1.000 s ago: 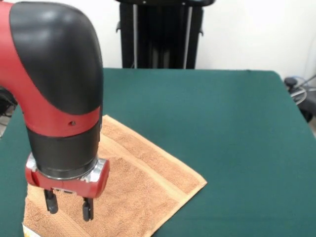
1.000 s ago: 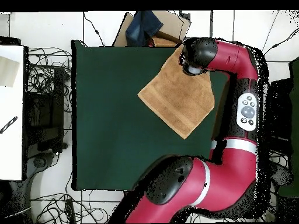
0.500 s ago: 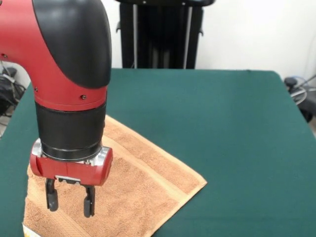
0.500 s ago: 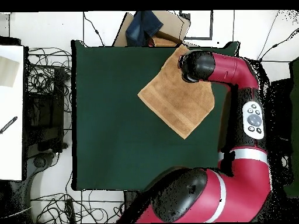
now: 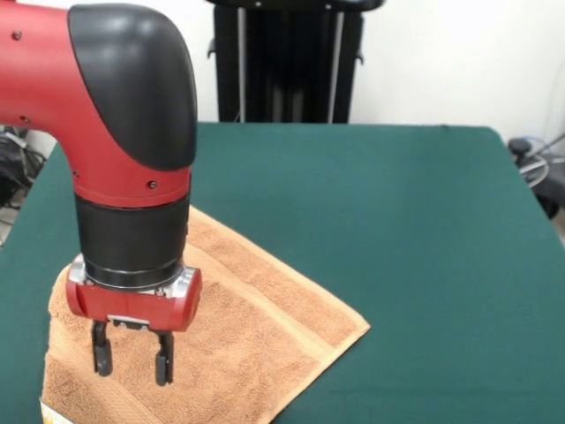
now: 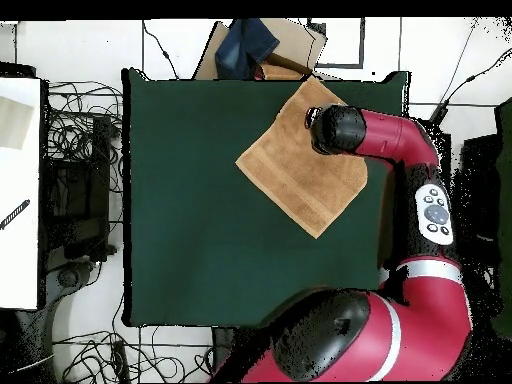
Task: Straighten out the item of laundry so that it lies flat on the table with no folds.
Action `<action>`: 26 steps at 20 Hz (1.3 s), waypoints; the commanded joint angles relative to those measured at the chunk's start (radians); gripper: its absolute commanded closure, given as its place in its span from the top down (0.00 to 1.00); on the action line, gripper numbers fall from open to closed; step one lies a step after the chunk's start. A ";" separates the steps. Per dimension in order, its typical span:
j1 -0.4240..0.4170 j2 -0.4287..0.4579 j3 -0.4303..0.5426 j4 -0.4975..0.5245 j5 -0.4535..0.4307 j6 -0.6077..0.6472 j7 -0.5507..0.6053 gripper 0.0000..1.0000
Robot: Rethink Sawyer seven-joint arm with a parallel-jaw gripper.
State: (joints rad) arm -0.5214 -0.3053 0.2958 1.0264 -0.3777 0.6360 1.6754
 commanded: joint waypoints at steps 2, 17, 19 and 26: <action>-0.008 0.016 0.015 0.209 -0.010 -0.068 0.047 1.00; 0.101 -0.090 -0.025 0.378 0.059 -0.084 0.253 1.00; 0.135 -0.100 -0.044 0.385 0.071 -0.092 0.292 1.00; 0.215 -0.106 -0.106 0.384 0.119 -0.102 0.340 1.00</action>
State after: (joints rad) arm -0.3767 -0.3964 0.2523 1.3062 -0.3137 0.5956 1.6867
